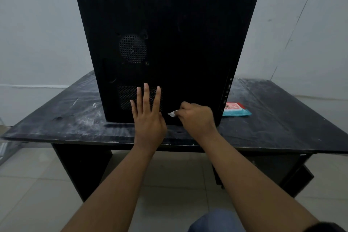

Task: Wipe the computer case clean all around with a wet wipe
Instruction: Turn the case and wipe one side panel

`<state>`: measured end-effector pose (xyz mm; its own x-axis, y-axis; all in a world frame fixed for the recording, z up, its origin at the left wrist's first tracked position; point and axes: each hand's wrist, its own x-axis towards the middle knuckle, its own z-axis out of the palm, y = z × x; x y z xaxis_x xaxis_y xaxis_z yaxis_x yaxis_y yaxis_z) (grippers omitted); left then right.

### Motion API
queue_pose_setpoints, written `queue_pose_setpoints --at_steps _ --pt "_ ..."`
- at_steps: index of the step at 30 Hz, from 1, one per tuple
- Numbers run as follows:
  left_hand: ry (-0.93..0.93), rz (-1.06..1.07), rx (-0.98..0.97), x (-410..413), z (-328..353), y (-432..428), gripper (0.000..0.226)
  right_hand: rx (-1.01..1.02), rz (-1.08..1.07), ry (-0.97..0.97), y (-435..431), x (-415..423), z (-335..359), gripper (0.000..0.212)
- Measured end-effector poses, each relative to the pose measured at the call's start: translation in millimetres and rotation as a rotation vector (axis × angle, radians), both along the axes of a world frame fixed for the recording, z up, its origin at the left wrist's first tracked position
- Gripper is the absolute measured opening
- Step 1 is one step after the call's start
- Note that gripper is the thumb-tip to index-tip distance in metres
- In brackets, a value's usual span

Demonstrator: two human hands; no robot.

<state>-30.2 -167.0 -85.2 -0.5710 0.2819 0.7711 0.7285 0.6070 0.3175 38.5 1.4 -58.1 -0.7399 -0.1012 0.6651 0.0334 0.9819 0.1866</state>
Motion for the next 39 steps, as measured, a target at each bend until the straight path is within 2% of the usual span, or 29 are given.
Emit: queue_pose_setpoints --at_steps 4,10,13,18,20,22,24,26,28,30,35,37,39 --pt "0.004 -0.008 0.003 -0.9 1.0 -0.4 0.090 -0.030 -0.025 -0.086 -7.7 -2.4 -16.8 0.013" --pt "0.006 -0.002 0.002 0.4 0.9 -1.3 0.091 -0.038 -0.057 -0.100 49.1 40.7 -21.6 0.006" --pt "0.009 -0.002 0.005 0.3 0.6 -1.7 0.091 -0.052 -0.062 0.004 67.4 55.5 0.8 0.008" --pt "0.010 0.011 -0.002 1.2 0.3 -0.6 0.091 -0.194 -0.057 0.362 59.8 48.0 53.2 0.006" --pt "0.012 0.012 -0.004 1.1 0.4 -0.9 0.091 -0.237 -0.039 0.416 53.4 43.9 54.9 0.007" --pt "0.012 0.015 -0.004 0.7 0.7 -1.1 0.092 -0.224 0.007 0.320 52.4 44.6 34.5 0.007" --pt "0.014 0.014 -0.003 1.0 1.3 -0.9 0.092 -0.144 0.028 0.131 57.5 50.9 4.6 0.008" --pt "0.013 0.009 0.000 1.0 1.5 -0.7 0.092 -0.106 -0.018 -0.043 65.3 57.3 -14.7 0.013" --pt "0.013 0.009 0.005 1.0 1.5 -0.4 0.091 -0.073 -0.073 -0.120 71.1 58.4 -12.5 0.015" --pt "0.013 0.012 0.004 0.6 1.8 -0.1 0.091 -0.055 -0.081 -0.067 71.2 54.9 3.3 0.013" --pt "0.019 0.021 -0.004 1.9 0.6 -0.3 0.091 -0.200 -0.013 0.263 55.0 45.1 44.3 0.007" --pt "0.017 0.019 -0.004 1.8 0.6 -1.1 0.091 -0.181 0.030 0.215 48.7 38.7 35.7 0.009" --pt "0.012 0.012 -0.001 1.5 1.1 -1.7 0.092 -0.103 0.039 0.075 46.1 35.9 13.0 0.006"
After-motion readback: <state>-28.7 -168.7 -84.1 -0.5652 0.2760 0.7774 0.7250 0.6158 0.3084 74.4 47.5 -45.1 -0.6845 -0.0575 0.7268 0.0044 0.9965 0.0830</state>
